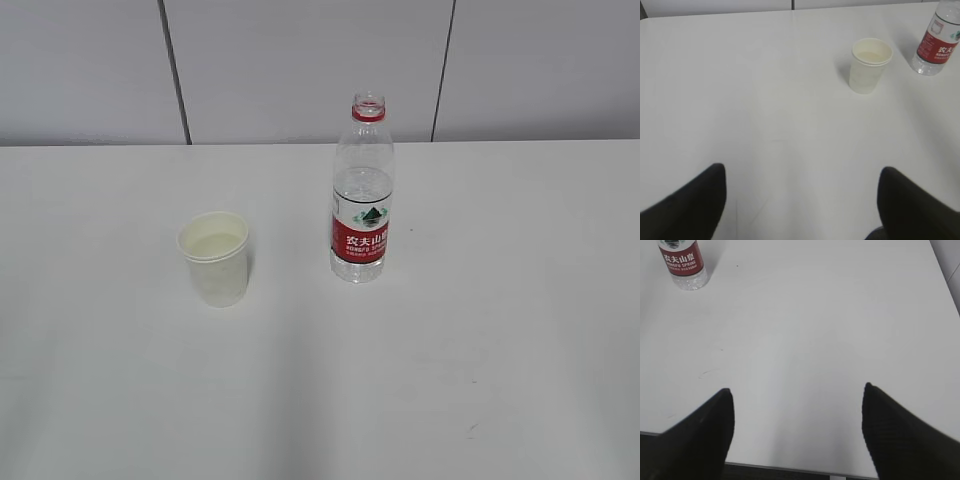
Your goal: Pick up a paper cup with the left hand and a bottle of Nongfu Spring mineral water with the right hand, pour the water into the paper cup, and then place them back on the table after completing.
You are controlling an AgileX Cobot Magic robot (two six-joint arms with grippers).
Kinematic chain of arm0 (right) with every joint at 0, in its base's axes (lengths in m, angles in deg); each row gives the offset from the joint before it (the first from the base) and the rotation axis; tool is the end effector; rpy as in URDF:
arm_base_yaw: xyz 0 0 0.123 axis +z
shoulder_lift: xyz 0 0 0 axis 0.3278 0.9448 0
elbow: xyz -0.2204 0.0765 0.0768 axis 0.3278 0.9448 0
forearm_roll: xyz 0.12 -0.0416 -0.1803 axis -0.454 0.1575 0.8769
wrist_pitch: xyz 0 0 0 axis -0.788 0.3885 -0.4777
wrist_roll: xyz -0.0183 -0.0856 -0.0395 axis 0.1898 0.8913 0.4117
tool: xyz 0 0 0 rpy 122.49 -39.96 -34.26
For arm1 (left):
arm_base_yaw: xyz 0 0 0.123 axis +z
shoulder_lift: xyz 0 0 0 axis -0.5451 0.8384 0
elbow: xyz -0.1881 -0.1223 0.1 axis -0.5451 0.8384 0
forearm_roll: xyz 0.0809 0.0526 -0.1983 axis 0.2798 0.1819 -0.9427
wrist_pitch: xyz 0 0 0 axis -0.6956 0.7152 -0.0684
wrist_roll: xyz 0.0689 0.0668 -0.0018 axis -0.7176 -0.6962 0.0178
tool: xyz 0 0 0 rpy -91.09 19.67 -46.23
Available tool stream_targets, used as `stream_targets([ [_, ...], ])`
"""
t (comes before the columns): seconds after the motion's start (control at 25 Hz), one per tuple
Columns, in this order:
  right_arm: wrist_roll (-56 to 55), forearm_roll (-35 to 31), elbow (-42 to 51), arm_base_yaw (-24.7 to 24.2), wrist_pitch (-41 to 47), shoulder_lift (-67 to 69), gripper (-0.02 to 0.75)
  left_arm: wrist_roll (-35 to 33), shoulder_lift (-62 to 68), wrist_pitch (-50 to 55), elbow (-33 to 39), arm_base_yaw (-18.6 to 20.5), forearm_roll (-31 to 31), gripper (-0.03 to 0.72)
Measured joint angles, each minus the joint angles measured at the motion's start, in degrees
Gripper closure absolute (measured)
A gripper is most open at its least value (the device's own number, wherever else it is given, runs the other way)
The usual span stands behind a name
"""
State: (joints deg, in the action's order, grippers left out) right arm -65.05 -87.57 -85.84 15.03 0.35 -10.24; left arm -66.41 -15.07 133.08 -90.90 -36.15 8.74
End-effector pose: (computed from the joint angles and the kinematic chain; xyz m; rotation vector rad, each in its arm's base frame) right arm 0.0052 0.0056 0.2531 -0.1483 2.1061 -0.0853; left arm 0.0060 -0.0050 0.2639 0.0608 2.0544 -0.0982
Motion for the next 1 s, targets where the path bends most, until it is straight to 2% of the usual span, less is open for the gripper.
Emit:
stream_targets([
  [1.0,0.0,0.0,0.0,0.0,0.0,0.0,0.15,0.0,0.0,0.0,0.0,0.0,0.0,0.125],
])
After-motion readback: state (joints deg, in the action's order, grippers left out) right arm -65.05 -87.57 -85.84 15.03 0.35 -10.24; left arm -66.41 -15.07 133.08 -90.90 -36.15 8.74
